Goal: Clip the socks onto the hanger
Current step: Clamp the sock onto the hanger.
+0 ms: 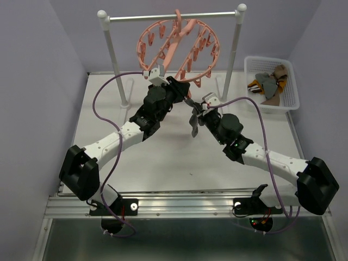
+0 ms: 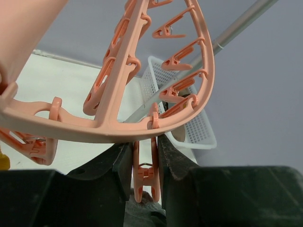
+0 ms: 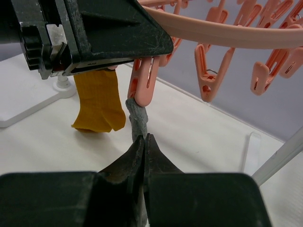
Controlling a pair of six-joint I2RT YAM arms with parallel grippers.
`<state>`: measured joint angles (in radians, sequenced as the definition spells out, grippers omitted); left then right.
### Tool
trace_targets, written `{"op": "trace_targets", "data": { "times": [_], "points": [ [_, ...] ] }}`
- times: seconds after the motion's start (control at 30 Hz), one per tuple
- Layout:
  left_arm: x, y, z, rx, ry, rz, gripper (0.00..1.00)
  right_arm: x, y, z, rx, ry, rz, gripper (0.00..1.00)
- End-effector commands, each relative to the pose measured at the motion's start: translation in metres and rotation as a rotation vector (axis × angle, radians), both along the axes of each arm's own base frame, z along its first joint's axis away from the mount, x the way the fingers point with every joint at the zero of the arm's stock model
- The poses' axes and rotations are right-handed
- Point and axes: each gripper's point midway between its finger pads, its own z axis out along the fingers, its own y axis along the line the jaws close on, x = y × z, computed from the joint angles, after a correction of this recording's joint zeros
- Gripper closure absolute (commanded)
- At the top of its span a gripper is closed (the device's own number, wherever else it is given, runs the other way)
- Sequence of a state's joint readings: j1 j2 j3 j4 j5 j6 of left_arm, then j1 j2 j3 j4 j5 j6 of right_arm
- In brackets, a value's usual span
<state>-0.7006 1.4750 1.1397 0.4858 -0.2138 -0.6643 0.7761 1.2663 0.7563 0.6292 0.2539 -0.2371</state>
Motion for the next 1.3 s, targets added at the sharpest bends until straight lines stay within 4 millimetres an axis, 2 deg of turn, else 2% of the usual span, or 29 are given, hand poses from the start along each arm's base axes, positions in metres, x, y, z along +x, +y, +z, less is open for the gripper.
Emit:
{"op": "trace_targets", "data": {
  "times": [0.0,0.3,0.6,0.87,1.13,1.23,1.27],
  "points": [
    [0.005,0.007,0.035,-0.059,-0.055,0.048,1.00,0.003,0.003,0.041,0.083,-0.085,-0.013,0.99],
    [0.004,0.005,0.035,-0.056,-0.056,0.040,1.00,0.005,0.014,0.043,0.063,-0.092,0.008,0.99],
    [0.002,0.005,0.037,-0.060,-0.056,0.038,1.00,0.013,0.011,0.049,0.095,-0.119,-0.039,0.99],
    [0.003,0.005,0.037,-0.057,-0.053,0.037,1.00,0.009,0.016,0.059,0.144,-0.149,0.001,0.99],
    [0.002,0.006,0.037,-0.052,-0.053,0.039,0.98,0.012,0.022,0.057,0.157,-0.138,0.008,0.98],
    [0.001,0.010,0.038,-0.053,-0.056,0.051,0.95,0.013,0.024,0.058,0.159,-0.139,0.014,0.96],
    [-0.001,0.010,0.041,-0.056,-0.059,0.045,0.85,0.013,0.024,0.058,0.157,-0.139,0.016,0.96]
  ]
}}
